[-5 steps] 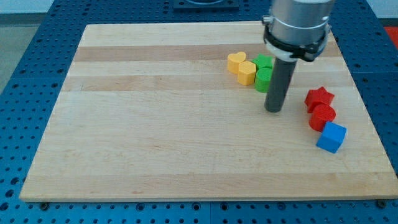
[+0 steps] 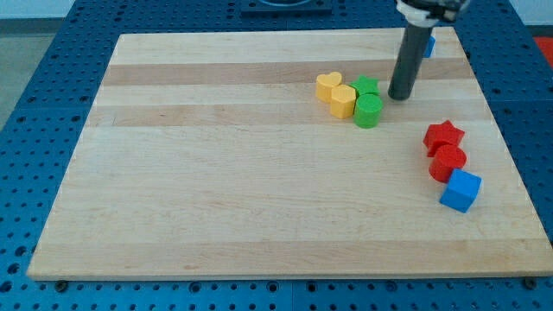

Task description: Move the triangle into the red star

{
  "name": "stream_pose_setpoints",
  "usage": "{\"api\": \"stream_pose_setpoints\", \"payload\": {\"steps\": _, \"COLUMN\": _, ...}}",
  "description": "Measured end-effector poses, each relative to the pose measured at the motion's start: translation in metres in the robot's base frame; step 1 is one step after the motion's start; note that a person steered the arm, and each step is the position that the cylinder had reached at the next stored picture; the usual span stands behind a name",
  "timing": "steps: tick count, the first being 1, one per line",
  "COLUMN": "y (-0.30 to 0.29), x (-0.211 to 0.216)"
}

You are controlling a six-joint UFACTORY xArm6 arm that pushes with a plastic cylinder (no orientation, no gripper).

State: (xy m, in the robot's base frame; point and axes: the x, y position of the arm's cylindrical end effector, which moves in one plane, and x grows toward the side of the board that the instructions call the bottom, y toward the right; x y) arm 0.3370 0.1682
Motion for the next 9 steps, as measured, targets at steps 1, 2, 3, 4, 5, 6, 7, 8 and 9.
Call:
{"api": "stream_pose_setpoints", "payload": {"steps": 1, "y": -0.003, "x": -0.038}}
{"api": "stream_pose_setpoints", "payload": {"steps": 2, "y": -0.009, "x": -0.074}}
{"api": "stream_pose_setpoints", "payload": {"steps": 3, "y": -0.013, "x": -0.108}}
{"api": "stream_pose_setpoints", "payload": {"steps": 4, "y": -0.001, "x": -0.128}}
{"api": "stream_pose_setpoints", "payload": {"steps": 5, "y": 0.029, "x": -0.134}}
{"api": "stream_pose_setpoints", "payload": {"steps": 6, "y": 0.058, "x": -0.134}}
{"api": "stream_pose_setpoints", "payload": {"steps": 7, "y": 0.074, "x": -0.135}}
{"api": "stream_pose_setpoints", "payload": {"steps": 8, "y": 0.073, "x": -0.131}}
{"api": "stream_pose_setpoints", "payload": {"steps": 9, "y": 0.065, "x": -0.123}}
